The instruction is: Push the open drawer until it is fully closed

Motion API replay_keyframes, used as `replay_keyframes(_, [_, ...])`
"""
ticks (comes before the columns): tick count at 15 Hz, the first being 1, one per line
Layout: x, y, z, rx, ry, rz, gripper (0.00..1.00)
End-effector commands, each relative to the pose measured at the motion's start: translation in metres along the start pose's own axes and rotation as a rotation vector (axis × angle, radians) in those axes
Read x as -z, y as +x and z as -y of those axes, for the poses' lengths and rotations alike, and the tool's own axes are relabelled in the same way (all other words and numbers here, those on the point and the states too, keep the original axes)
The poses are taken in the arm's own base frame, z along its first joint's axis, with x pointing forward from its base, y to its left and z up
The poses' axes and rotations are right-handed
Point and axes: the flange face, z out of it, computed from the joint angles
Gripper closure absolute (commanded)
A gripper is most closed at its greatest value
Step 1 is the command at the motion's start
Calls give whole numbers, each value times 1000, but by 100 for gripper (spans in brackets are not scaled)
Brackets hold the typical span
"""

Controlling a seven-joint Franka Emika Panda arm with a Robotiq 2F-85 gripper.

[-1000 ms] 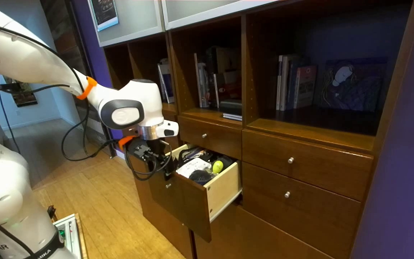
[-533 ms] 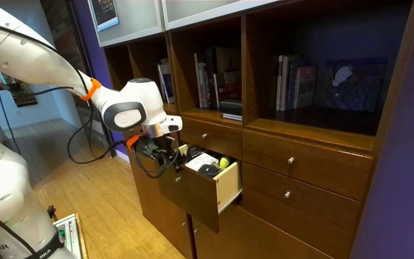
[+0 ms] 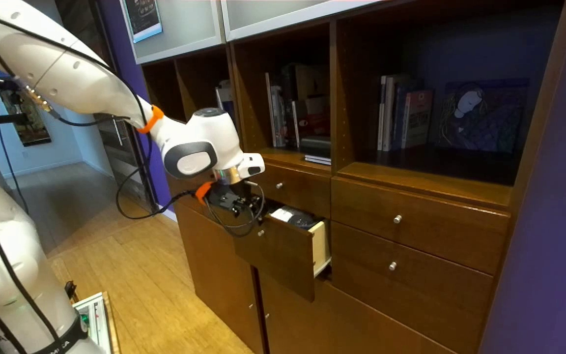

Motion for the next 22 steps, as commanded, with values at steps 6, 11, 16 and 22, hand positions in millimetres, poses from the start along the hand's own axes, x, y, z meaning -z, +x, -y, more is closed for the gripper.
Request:
replay_keyframes(6, [-27, 31, -22, 9, 73, -46, 0])
replay_keyframes(11, [-27, 33, -32, -27, 90, -118, 0])
replay_keyframes(16, [-34, 33, -37, -85, 89, -142, 0])
replay_keyframes(22, [-33, -25, -49, -130, -11, 107, 0])
